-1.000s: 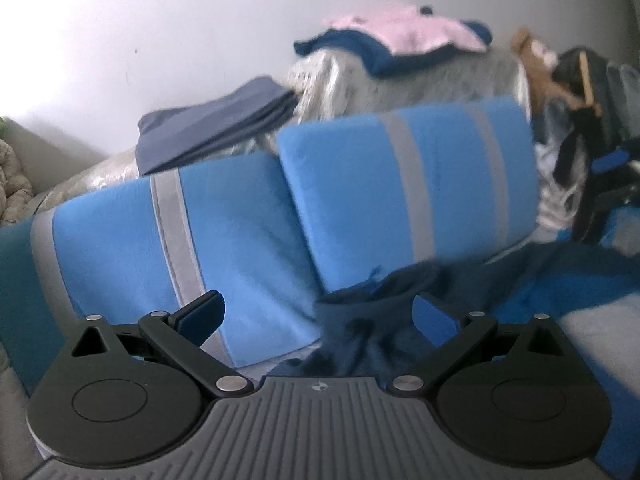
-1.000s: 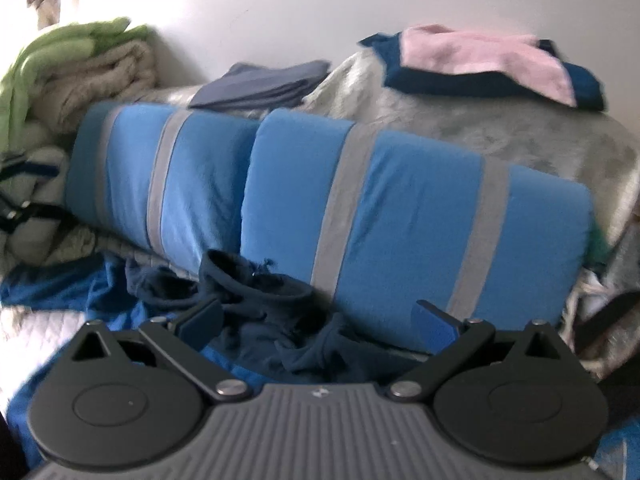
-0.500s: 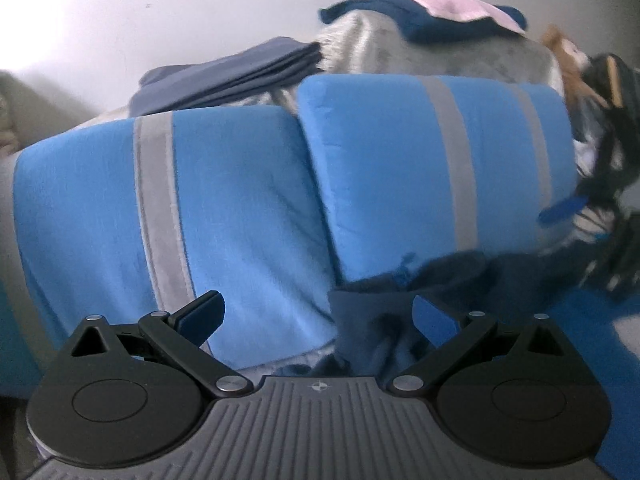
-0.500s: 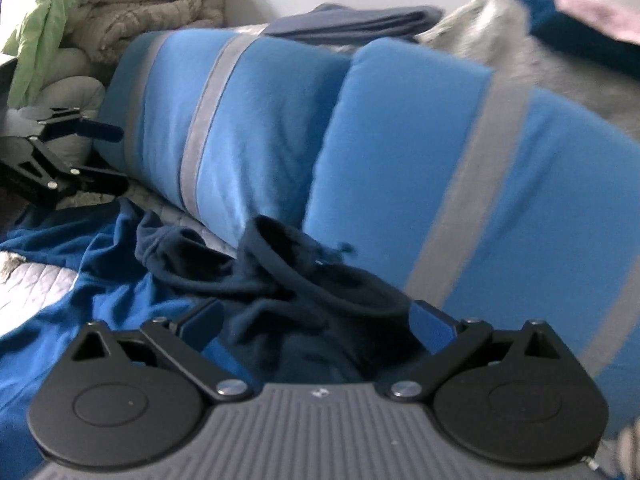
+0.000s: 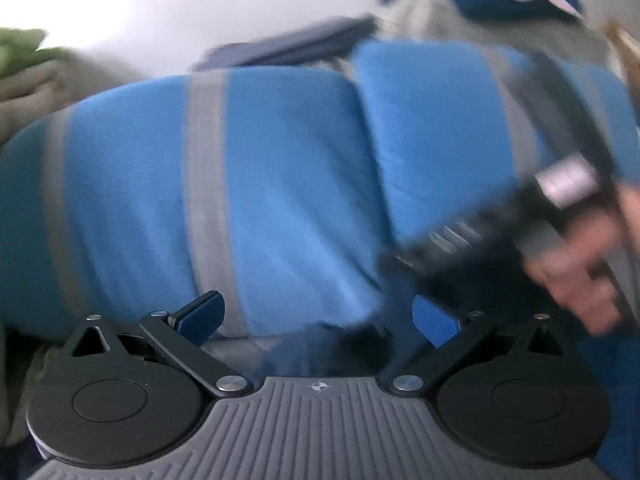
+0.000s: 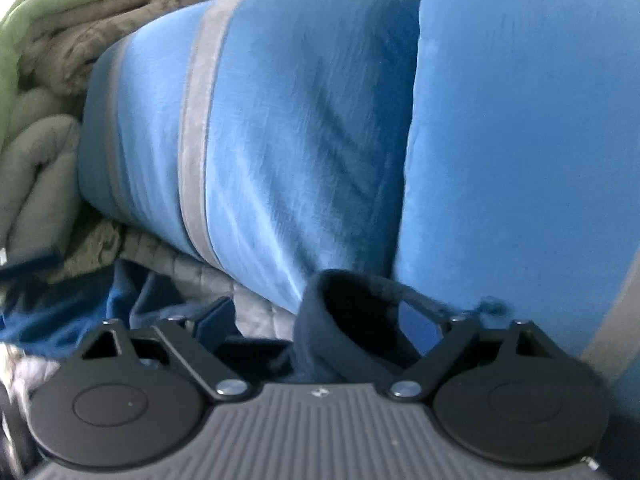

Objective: Fold clothes
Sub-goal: 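Close the right gripper on the navy collar while the left gripper grasps beside it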

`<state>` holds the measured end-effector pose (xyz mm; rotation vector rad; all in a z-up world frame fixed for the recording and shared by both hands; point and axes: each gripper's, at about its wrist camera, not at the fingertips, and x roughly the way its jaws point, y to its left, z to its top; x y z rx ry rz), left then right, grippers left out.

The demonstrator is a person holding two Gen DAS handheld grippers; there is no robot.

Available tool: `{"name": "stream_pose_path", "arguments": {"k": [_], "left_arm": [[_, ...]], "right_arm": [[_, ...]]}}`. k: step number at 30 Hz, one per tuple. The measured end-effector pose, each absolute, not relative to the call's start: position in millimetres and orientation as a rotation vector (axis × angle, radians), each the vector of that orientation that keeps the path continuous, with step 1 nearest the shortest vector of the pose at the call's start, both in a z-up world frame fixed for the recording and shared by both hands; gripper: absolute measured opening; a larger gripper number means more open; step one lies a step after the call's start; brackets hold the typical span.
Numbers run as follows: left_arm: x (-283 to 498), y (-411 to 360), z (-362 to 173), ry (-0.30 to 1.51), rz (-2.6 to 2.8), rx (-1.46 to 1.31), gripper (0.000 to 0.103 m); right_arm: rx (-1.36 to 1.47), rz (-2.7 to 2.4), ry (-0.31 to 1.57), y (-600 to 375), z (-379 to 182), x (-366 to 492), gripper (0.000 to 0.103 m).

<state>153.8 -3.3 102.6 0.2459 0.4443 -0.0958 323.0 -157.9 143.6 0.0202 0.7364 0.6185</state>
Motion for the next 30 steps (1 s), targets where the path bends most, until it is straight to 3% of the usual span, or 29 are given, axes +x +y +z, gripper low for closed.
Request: {"name": "stream_pose_path", "arguments": {"k": [1, 2, 3, 10, 12, 17, 19, 22, 24, 30], "left_arm": [[153, -5, 97, 0.438, -0.105, 0.273, 0.103], [152, -7, 92, 0.435, -0.121, 0.299, 0.103], [152, -9, 87, 0.436, -0.143, 0.325, 0.103], [147, -38, 59, 0.391, -0.224, 0.496, 0.101], [145, -50, 56, 0.367, -0.246, 0.544, 0.094], [145, -72, 56, 0.33, -0.277, 0.585, 0.091], [147, -77, 56, 0.324, -0.291, 0.579, 0.087], [149, -87, 57, 0.316, -0.292, 0.612, 0.067], [148, -95, 56, 0.313, -0.281, 0.666, 0.061], [152, -106, 51, 0.344, -0.283, 0.757, 0.054]], "right_arm": [[0.049, 0.612, 0.76, -158, 141, 327, 0.061], [0.078, 0.605, 0.783, -158, 139, 330, 0.029], [0.106, 0.599, 0.787, -162, 140, 330, 0.01], [0.233, 0.571, 0.746, -203, 161, 314, 0.009], [0.238, 0.576, 0.73, -215, 169, 305, 0.009], [0.238, 0.597, 0.705, -239, 178, 280, 0.008], [0.229, 0.61, 0.703, -244, 179, 270, 0.008], [0.21, 0.632, 0.701, -244, 178, 259, 0.008], [0.181, 0.644, 0.693, -242, 179, 253, 0.008], [0.075, 0.671, 0.665, -239, 179, 239, 0.008]]}}
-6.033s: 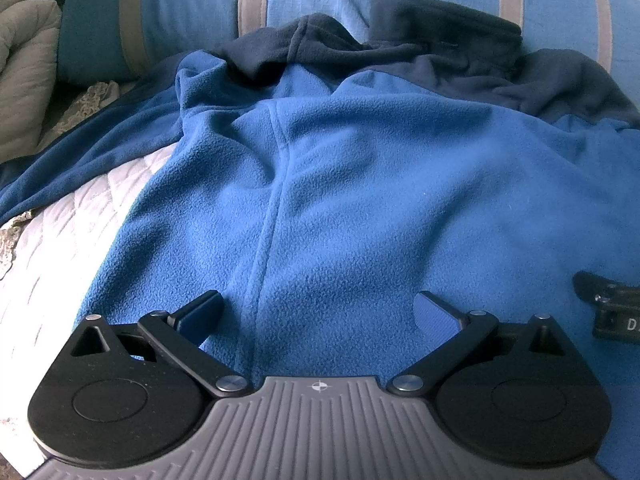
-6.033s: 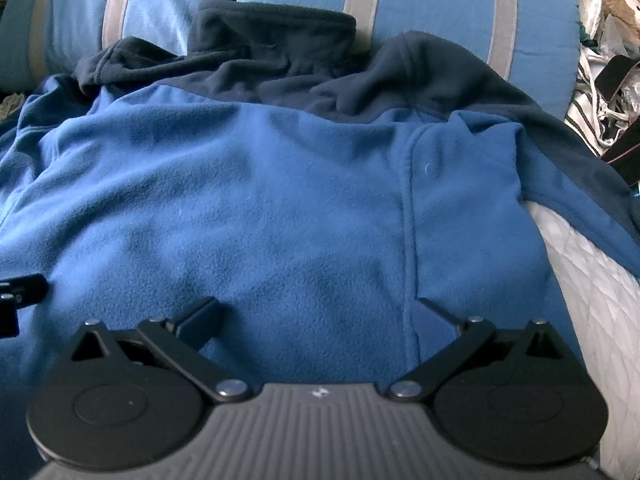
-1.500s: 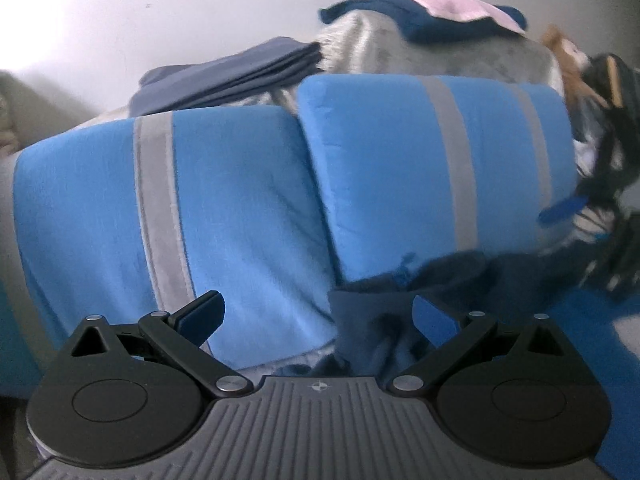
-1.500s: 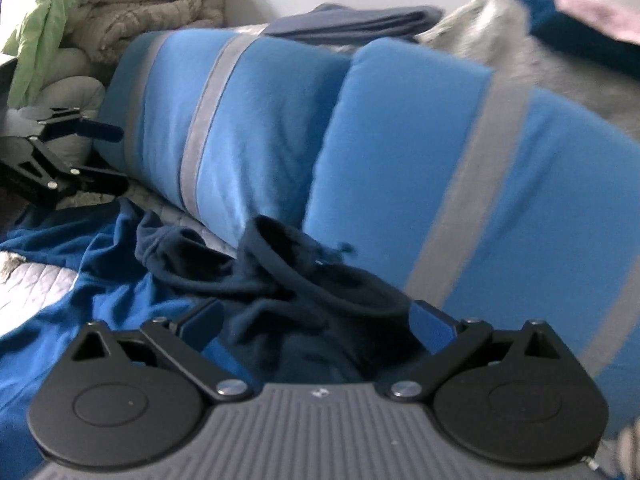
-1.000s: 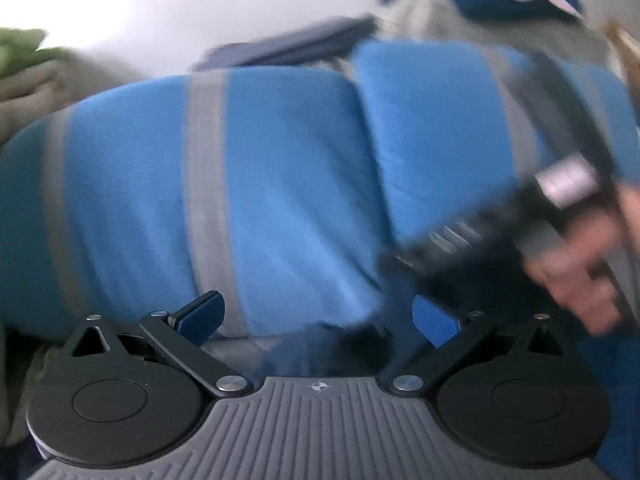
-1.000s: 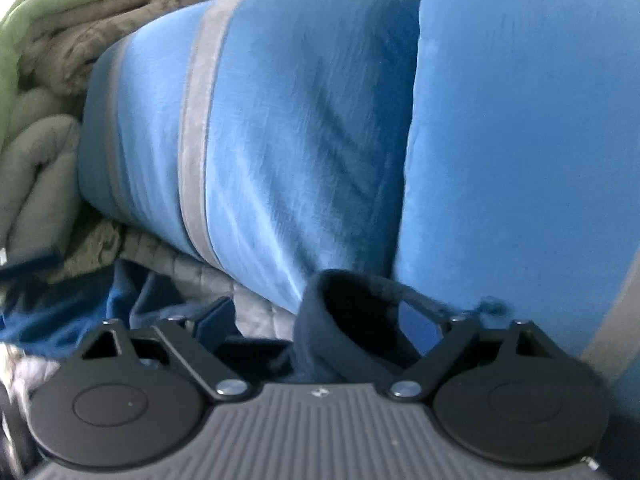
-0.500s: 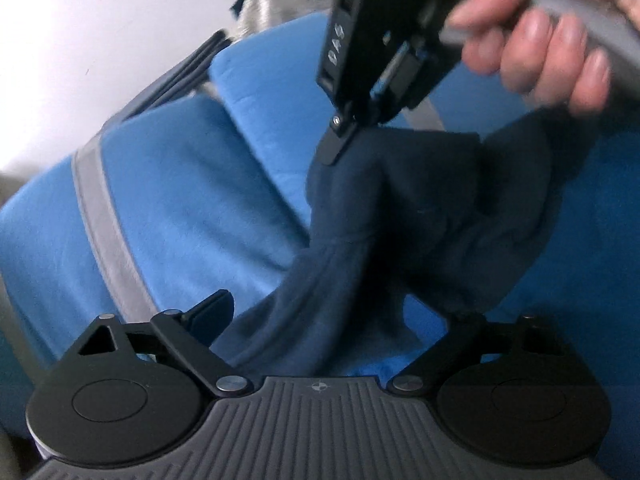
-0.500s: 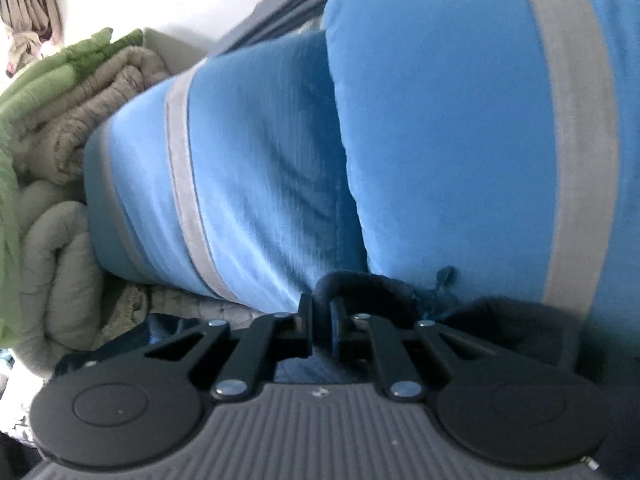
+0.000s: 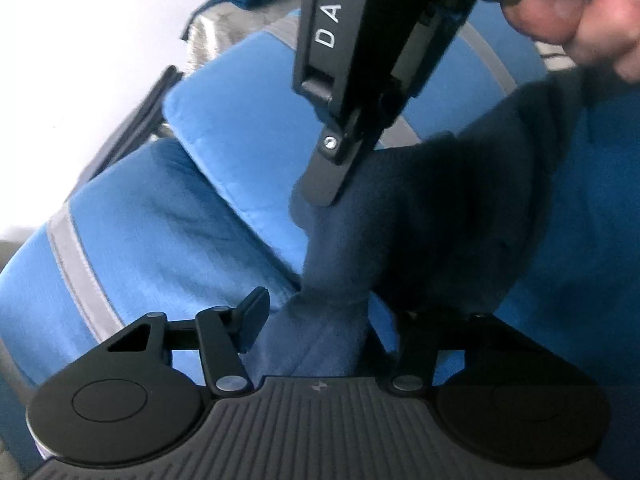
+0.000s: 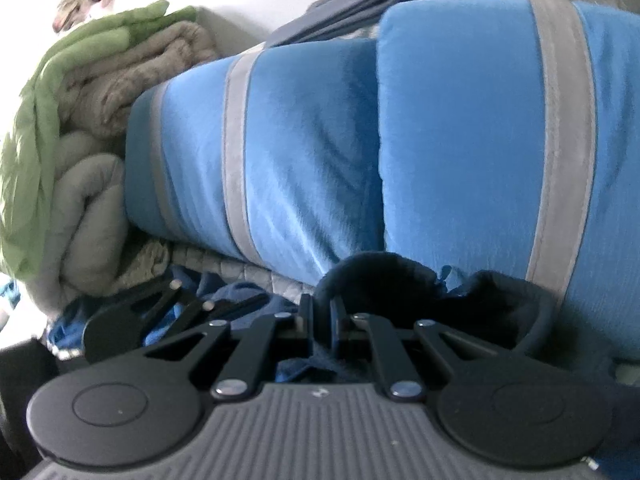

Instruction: Fold clothes

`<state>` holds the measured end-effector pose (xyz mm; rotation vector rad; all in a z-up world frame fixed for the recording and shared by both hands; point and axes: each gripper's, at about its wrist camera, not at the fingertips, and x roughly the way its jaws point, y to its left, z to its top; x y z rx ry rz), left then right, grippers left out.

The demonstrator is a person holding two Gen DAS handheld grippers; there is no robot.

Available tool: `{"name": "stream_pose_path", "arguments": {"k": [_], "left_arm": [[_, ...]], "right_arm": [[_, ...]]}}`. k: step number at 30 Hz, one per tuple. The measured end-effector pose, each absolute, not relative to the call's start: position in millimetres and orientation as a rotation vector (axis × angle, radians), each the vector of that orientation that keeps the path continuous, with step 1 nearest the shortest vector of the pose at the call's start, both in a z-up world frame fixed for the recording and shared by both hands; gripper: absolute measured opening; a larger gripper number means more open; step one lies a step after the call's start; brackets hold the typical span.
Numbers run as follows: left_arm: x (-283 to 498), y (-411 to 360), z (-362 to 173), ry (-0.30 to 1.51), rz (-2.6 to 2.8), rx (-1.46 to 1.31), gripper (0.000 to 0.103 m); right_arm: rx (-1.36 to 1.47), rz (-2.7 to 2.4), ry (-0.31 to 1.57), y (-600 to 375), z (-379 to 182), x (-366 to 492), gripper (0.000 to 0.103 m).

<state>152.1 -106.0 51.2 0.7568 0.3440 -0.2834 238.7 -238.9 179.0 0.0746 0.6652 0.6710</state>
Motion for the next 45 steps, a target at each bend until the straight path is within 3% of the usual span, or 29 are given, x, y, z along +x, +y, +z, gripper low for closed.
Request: {"name": "stream_pose_path", "arguments": {"k": [3, 5, 7, 10, 13, 15, 16, 21, 30, 40, 45], "left_arm": [[157, -108, 48, 0.359, -0.296, 0.777, 0.053], [160, -107, 47, 0.387, -0.321, 0.769, 0.046], [156, -107, 45, 0.401, -0.335, 0.765, 0.027], [155, -105, 47, 0.402, -0.33, 0.729, 0.021], [158, -98, 53, 0.397, -0.307, 0.658, 0.02], [162, -89, 59, 0.396, -0.282, 0.581, 0.02], [165, -84, 62, 0.404, -0.265, 0.539, 0.02], [186, -53, 65, 0.518, -0.21, 0.299, 0.019], [214, 4, 45, 0.709, -0.081, -0.02, 0.017], [216, 7, 34, 0.729, -0.074, -0.019, 0.017], [219, 10, 35, 0.731, -0.077, -0.022, 0.017]], "right_arm": [[0.023, 0.684, 0.656, -236, 178, 231, 0.008], [-0.005, 0.692, 0.653, -233, 177, 227, 0.008], [-0.026, 0.699, 0.651, -231, 177, 224, 0.008], [-0.05, 0.695, 0.634, -230, 177, 220, 0.008], [-0.063, 0.637, 0.57, -239, 186, 216, 0.046], [-0.061, 0.583, 0.514, -254, 196, 214, 0.091], [-0.057, 0.56, 0.487, -264, 200, 213, 0.094], [-0.187, 0.437, 0.486, -307, 194, 214, 0.095], [-0.392, 0.424, 0.606, -334, 129, 213, 0.095], [-0.398, 0.631, 0.612, -288, 124, 241, 0.089], [-0.258, 0.673, 0.688, -279, 122, 275, 0.077]]}}
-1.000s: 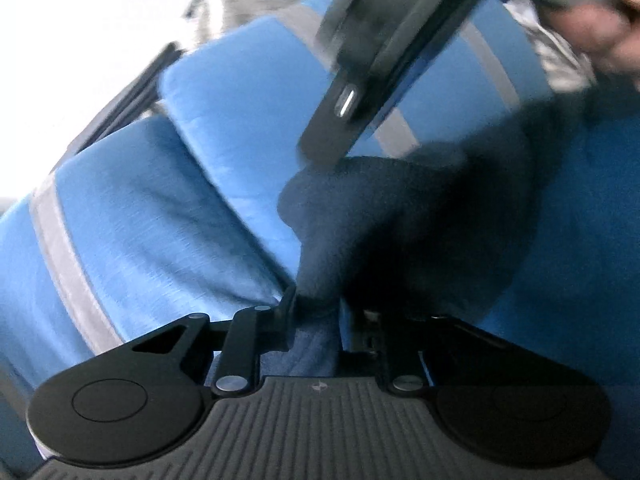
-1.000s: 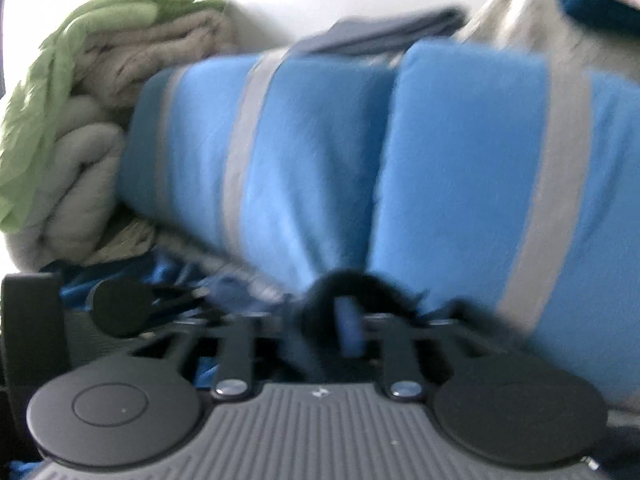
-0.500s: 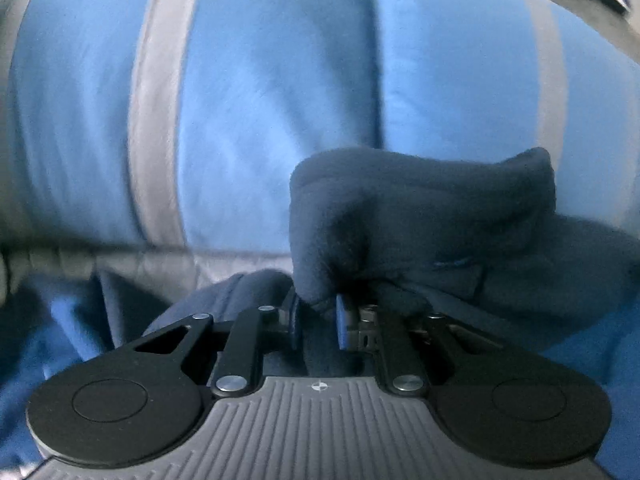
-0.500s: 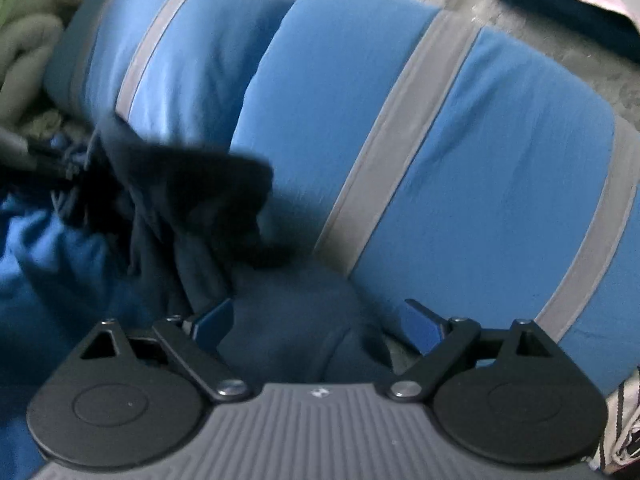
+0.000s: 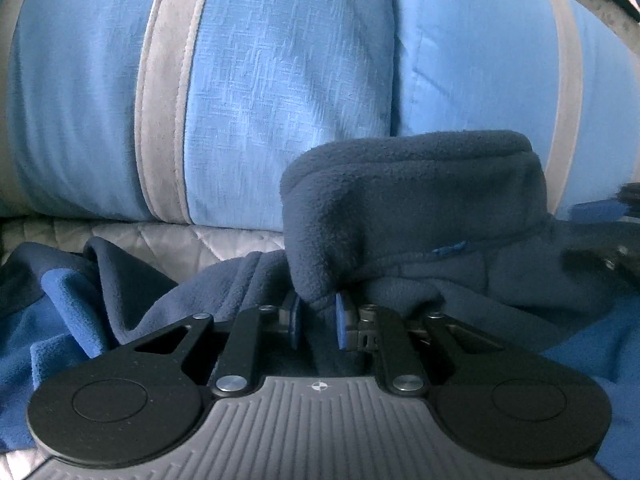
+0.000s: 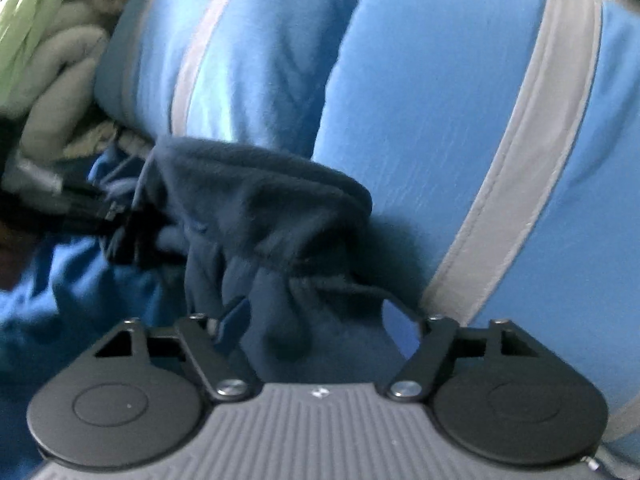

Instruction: Fold clothes

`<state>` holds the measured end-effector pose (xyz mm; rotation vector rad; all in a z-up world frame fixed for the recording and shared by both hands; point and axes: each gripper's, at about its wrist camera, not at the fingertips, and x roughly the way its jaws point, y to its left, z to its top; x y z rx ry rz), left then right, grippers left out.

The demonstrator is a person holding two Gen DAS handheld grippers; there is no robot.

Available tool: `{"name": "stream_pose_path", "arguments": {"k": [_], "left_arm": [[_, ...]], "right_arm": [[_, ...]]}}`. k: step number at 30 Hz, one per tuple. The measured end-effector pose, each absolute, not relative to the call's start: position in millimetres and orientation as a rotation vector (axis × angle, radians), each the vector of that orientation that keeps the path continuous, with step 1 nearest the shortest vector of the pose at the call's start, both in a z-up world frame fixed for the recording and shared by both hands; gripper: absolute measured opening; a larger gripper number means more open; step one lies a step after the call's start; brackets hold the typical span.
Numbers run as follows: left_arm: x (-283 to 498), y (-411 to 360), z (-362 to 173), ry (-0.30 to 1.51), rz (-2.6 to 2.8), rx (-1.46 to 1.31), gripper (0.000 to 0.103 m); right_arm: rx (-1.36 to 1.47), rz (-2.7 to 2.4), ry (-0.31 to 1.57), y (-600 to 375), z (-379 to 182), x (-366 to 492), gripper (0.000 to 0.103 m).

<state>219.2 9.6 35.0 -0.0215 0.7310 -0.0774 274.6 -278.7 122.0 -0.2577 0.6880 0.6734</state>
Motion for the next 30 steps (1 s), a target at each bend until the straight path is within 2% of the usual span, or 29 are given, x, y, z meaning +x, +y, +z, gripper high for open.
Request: {"name": "stream_pose_path", "arguments": {"k": [4, 6, 7, 9, 10, 12, 18, 24, 27, 29, 30], "left_arm": [[217, 9, 34, 0.729, -0.079, -0.021, 0.017], [216, 9, 34, 0.729, -0.079, -0.02, 0.017], [215, 9, 34, 0.729, -0.078, -0.023, 0.017], [215, 9, 35, 0.728, -0.079, -0.027, 0.017], [215, 9, 35, 0.727, -0.081, -0.027, 0.017], [213, 8, 35, 0.719, -0.083, -0.03, 0.017], [197, -3, 52, 0.574, -0.084, 0.036, 0.017], [174, -26, 83, 0.201, -0.06, 0.188, 0.017], [178, -57, 60, -0.053, 0.085, 0.439, 0.018], [197, -76, 21, -0.107, 0.129, 0.643, 0.018], [209, -80, 6, -0.071, 0.121, 0.703, 0.018]], "right_arm": [[-0.242, 0.693, 0.703, -264, 116, 287, 0.077], [-0.253, 0.703, 0.721, -257, 111, 292, 0.073], [-0.253, 0.703, 0.734, -254, 109, 295, 0.067], [-0.245, 0.696, 0.762, -251, 104, 301, 0.044], [-0.234, 0.697, 0.767, -251, 102, 301, 0.035], [-0.22, 0.694, 0.731, -253, 106, 294, 0.025], [-0.331, 0.586, 0.5, -252, 126, 251, 0.019], [-0.567, 0.368, 0.055, -246, 138, 192, 0.02], [-0.725, 0.223, -0.163, -236, 109, 178, 0.02], [-0.775, 0.189, -0.113, -230, 87, 193, 0.02], [-0.796, 0.174, -0.078, -227, 77, 202, 0.02]]}}
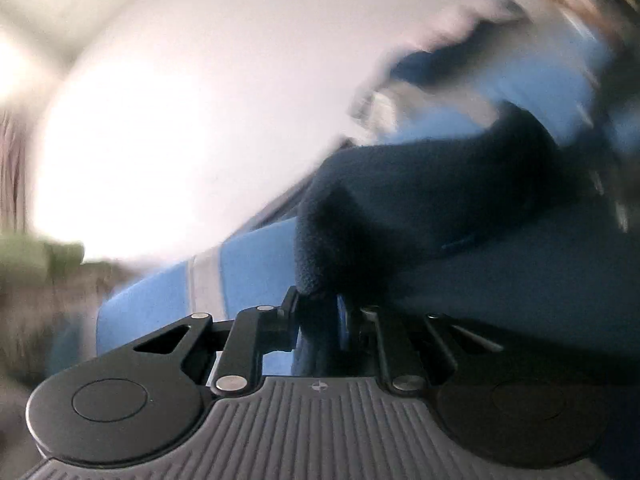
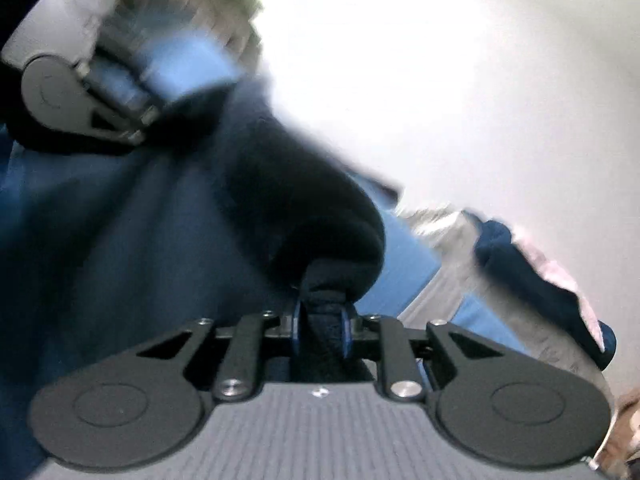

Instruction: Fold clothes

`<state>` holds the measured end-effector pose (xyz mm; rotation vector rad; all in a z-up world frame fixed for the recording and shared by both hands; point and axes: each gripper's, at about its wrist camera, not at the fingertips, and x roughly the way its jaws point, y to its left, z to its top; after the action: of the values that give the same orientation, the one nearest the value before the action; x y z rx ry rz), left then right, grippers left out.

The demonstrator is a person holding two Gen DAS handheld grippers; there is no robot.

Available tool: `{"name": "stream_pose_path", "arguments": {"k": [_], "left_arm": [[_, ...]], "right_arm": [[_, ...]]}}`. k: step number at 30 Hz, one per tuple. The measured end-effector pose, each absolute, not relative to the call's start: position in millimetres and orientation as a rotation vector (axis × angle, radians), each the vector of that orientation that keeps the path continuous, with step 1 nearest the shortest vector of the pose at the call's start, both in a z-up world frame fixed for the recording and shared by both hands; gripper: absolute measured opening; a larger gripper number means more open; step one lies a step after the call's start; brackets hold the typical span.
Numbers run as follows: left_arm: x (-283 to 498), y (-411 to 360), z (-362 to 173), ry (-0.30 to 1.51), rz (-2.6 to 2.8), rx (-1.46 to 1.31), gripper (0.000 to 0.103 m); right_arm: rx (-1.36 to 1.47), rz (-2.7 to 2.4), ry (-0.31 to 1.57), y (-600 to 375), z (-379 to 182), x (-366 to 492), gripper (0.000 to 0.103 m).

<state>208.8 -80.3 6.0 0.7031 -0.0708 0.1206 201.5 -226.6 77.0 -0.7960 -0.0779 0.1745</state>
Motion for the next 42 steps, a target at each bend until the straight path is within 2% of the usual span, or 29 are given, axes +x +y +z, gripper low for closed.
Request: {"name": "stream_pose_path", "arguments": {"k": [2, 4, 7, 8, 11, 12, 13, 14, 15, 16, 17, 18, 30, 35, 42], "left_arm": [[232, -82, -18, 0.069, 0.073, 0.759, 0.019], [245, -86, -36, 0.132, 0.064, 0.814, 0.019], [260, -89, -42, 0.206, 0.047, 0.832, 0.019], [263, -89, -40, 0.222, 0.04, 0.828, 0.019], [268, -88, -33, 0.264, 0.023, 0.814, 0.02], [269, -86, -29, 0.28, 0.016, 0.801, 0.02], [269, -83, -23, 0.313, 0.002, 0.773, 0.025], [270, -81, -16, 0.357, -0.017, 0.737, 0.031], [271, -79, -9, 0.4, -0.035, 0.7, 0.053], [271, -76, -2, 0.447, -0.046, 0.67, 0.078], [270, -72, 7, 0.48, -0.044, 0.637, 0.083], [266, -67, 17, 0.498, -0.038, 0.596, 0.084], [176, 31, 145, 0.582, -0.004, 0.192, 0.084], [129, 64, 183, 0.609, 0.018, 0.073, 0.084], [66, 127, 208, 0.604, 0.021, -0.076, 0.084]], "right_arm": [[-0.797, 0.174, 0.033, -226, 62, 222, 0.02], [-0.81, 0.19, 0.13, -224, 47, 240, 0.02], [-0.813, 0.196, 0.219, -221, 36, 256, 0.032], [-0.802, 0.199, 0.262, -222, 34, 262, 0.041], [-0.77, 0.207, 0.35, -223, 33, 274, 0.045], [-0.772, 0.202, 0.371, -221, 35, 274, 0.055], [-0.775, 0.196, 0.394, -219, 36, 275, 0.062], [-0.778, 0.189, 0.417, -218, 38, 276, 0.083], [-0.77, 0.187, 0.424, -219, 42, 273, 0.096], [-0.758, 0.186, 0.427, -220, 47, 270, 0.097], [-0.747, 0.186, 0.428, -223, 54, 266, 0.098], [-0.737, 0.186, 0.428, -226, 61, 261, 0.102], [-0.515, 0.296, 0.626, -279, 132, 142, 0.103], [-0.4, 0.395, 0.68, -282, 150, 107, 0.103], [-0.272, 0.522, 0.708, -268, 178, 64, 0.103]]}}
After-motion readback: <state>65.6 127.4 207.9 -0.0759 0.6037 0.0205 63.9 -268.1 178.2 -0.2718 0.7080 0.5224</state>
